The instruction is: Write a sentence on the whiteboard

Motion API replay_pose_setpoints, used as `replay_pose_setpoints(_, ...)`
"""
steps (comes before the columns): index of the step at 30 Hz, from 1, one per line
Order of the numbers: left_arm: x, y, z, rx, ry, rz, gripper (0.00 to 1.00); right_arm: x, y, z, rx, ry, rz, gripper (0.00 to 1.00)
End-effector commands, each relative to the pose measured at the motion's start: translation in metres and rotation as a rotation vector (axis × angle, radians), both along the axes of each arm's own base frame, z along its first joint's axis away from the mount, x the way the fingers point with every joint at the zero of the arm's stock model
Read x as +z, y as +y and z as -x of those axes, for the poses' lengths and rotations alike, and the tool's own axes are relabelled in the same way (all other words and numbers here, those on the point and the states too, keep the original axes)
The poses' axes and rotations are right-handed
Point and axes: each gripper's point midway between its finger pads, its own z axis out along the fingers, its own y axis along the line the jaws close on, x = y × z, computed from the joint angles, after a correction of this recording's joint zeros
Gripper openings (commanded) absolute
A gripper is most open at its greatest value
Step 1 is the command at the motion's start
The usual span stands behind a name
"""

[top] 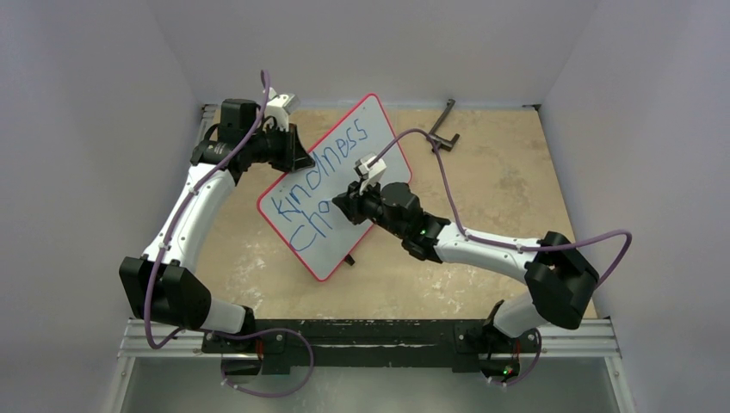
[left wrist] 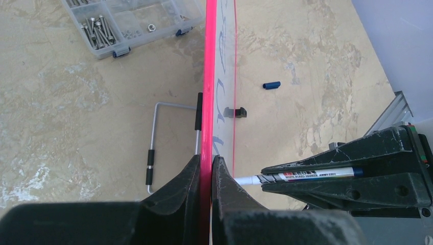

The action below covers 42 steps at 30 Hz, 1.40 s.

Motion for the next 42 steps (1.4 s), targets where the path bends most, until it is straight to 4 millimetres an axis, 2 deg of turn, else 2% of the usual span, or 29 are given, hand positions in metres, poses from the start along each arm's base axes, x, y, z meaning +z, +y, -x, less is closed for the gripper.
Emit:
replay_pose_setpoints(1,0.001,-0.002,0.014,-0.021,0.007,-0.020,0.00,-0.019,-0.011,-0.006,-0.053,0.015,0.025,0.00)
replay_pose_setpoints(9,0.002,-0.002,0.014,-0.021,0.004,-0.020,0.00,-0.034,-0.028,0.001,-0.089,0.047,0.024,0.00)
replay_pose_setpoints(14,0.002,-0.002,0.015,-0.021,0.005,-0.019,0.00,-0.028,-0.030,0.000,-0.097,0.040,0.022,0.00)
replay_pose_setpoints(19,0.002,-0.002,0.015,-0.021,0.004,-0.018,0.00,-0.013,-0.029,0.000,-0.092,0.018,0.012,0.00)
replay_pose_setpoints(27,0.003,-0.002,0.015,-0.021,0.001,-0.018,0.00,0.023,-0.028,0.001,-0.078,-0.037,-0.034,0.00)
replay_pose_setpoints(31,0.002,-0.002,0.015,-0.021,0.004,-0.018,0.00,0.040,-0.029,-0.006,-0.100,-0.074,-0.041,0.00)
replay_pose_setpoints(35,0.002,-0.002,0.015,-0.021,0.004,-0.018,0.00,0.048,-0.022,-0.013,-0.100,-0.092,-0.041,0.00)
replay_pose_setpoints(42,0.002,-0.002,0.014,-0.023,0.005,-0.016,0.00,0.049,-0.014,-0.022,-0.109,-0.099,-0.030,0.00)
